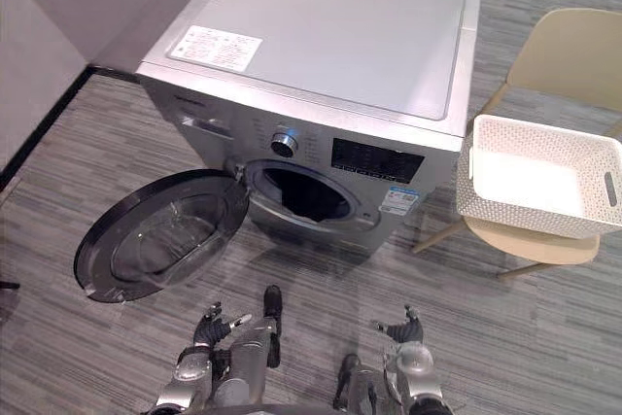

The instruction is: Pick up the laundry basket with both hands and put the clothes into the washing machine.

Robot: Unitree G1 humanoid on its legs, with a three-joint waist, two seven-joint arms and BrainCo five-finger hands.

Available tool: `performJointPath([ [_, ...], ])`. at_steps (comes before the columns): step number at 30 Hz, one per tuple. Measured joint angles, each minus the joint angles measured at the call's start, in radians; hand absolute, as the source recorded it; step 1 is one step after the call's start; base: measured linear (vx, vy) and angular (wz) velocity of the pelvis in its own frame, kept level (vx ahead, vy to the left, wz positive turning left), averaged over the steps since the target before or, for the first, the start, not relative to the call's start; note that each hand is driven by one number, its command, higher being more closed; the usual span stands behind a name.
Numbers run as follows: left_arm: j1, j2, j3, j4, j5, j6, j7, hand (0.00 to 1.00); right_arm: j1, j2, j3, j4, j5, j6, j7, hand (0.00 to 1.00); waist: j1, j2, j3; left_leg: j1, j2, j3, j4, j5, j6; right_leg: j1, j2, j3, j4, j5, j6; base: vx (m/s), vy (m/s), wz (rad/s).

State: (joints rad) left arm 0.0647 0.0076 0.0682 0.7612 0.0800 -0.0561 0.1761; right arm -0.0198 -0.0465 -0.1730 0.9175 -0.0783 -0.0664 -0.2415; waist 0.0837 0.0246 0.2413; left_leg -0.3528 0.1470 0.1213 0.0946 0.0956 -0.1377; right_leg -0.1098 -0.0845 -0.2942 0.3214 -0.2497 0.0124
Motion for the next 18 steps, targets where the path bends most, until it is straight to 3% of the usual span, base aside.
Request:
performJointPath([
  [2,0.003,0.002,-0.010,-0.016,0.001,-0.001,0.000,0.00,0.008,-0.007,-0.021,0.000,0.000,0.000,-0.004,0.00,-0.012,-0.012,0.004,-0.011,-0.011,0.018,0.184,-0.024,0.037,-0.009,-0.043,-0.018,0.000,0.020,0.006,-0.15,0.076,0.41],
  [3,0.004,0.004,-0.031,-0.016,0.002,-0.001,0.000,0.00,0.013,-0.015,-0.023,0.000,0.000,0.000,-0.006,0.00,-0.018,-0.017,0.004,0.015,-0.003,0.014,0.269,-0.070,0.066,-0.019,-0.063,-0.019,0.008,0.027,0.016,-0.11,0.107,0.22],
  [5,0.001,0.001,-0.055,-0.016,0.002,-0.001,0.001,0.00,0.024,-0.018,-0.022,0.000,0.000,0.000,-0.011,0.00,-0.017,-0.003,-0.004,0.067,0.015,-0.003,0.280,-0.159,0.059,-0.034,-0.076,-0.016,0.005,0.044,0.036,-0.11,0.201,0.09],
  [6,-0.005,0.003,-0.067,-0.019,0.002,-0.001,0.001,0.00,0.023,-0.020,-0.023,0.002,0.000,0.000,-0.011,0.00,-0.018,0.014,-0.012,0.098,0.007,-0.029,0.226,-0.184,0.053,-0.035,-0.076,-0.015,-0.006,0.059,0.054,-0.09,0.232,0.03],
  [7,-0.007,0.006,-0.068,-0.026,0.002,0.000,0.001,0.00,0.022,-0.019,-0.023,0.004,0.000,0.000,-0.011,0.00,-0.019,0.013,-0.013,0.114,0.001,-0.033,0.186,-0.187,0.061,-0.029,-0.076,-0.014,-0.020,0.070,0.063,-0.08,0.203,0.15],
  [9,-0.016,0.044,-0.109,-0.111,-0.010,0.002,0.009,0.00,0.036,0.013,-0.023,0.009,0.000,-0.002,-0.009,0.00,-0.032,-0.029,-0.035,0.150,-0.057,-0.049,0.035,-0.110,0.067,0.005,-0.096,-0.044,-0.130,0.129,0.093,-0.05,0.172,0.42],
  [10,-0.017,0.052,-0.119,-0.145,-0.011,0.001,0.012,0.00,0.037,0.013,-0.023,0.010,0.000,-0.002,-0.009,0.00,-0.042,-0.033,-0.038,0.158,-0.071,-0.057,0.002,-0.090,0.071,0.011,-0.104,-0.055,-0.148,0.137,0.101,-0.02,0.170,0.60],
  [13,-0.045,0.077,-0.153,-0.313,-0.032,-0.014,0.046,0.00,0.037,0.009,-0.030,0.010,0.020,-0.004,-0.017,0.00,-0.068,-0.028,-0.041,0.199,-0.120,-0.089,-0.123,-0.022,0.087,0.036,-0.131,-0.077,-0.199,0.170,0.115,0.00,0.165,0.39],
  [18,-0.120,0.154,-0.116,-0.537,-0.031,-0.073,0.099,0.00,0.060,0.007,-0.030,0.010,0.017,-0.005,-0.017,0.00,-0.070,-0.019,-0.060,0.232,-0.148,-0.085,-0.166,0.003,0.112,0.075,-0.137,-0.062,-0.271,0.206,0.125,0.09,0.069,0.00],
])
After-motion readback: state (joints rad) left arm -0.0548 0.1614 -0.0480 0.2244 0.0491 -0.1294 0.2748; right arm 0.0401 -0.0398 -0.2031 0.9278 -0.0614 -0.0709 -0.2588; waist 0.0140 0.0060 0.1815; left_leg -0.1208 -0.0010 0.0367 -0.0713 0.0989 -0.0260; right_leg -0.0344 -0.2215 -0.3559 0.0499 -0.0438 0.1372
